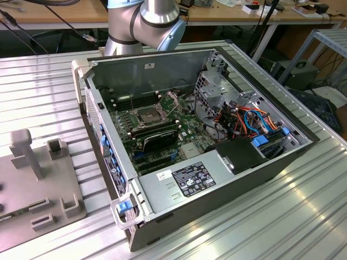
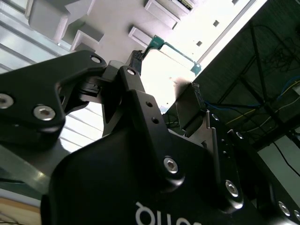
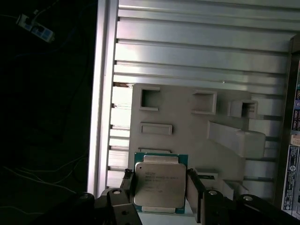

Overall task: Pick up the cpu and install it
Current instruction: 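Pick up the cpu and move it towards the insertion slot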

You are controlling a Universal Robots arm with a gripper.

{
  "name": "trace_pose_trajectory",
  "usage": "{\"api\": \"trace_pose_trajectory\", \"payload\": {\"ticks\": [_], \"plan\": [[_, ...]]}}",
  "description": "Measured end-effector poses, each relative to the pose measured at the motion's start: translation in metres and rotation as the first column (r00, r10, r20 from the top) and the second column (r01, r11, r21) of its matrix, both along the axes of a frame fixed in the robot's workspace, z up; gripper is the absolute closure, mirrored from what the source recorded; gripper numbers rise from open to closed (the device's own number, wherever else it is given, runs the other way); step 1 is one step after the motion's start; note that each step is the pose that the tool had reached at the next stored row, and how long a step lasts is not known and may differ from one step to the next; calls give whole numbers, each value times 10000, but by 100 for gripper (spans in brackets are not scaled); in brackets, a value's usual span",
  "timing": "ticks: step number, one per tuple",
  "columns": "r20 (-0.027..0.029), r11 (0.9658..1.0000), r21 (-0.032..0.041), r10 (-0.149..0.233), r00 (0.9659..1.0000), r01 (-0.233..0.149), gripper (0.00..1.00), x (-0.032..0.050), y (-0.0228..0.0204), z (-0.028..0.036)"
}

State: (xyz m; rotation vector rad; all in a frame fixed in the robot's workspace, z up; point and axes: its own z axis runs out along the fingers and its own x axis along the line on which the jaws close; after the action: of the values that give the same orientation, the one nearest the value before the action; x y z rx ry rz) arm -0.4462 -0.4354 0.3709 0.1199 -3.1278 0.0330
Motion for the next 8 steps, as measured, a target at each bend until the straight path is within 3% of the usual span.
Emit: {"api": "trace_pose_trajectory", "payload": {"ticks": [8], "plan": [[1, 10000, 1, 0, 10000, 0, 45, 0, 0, 107]]}}
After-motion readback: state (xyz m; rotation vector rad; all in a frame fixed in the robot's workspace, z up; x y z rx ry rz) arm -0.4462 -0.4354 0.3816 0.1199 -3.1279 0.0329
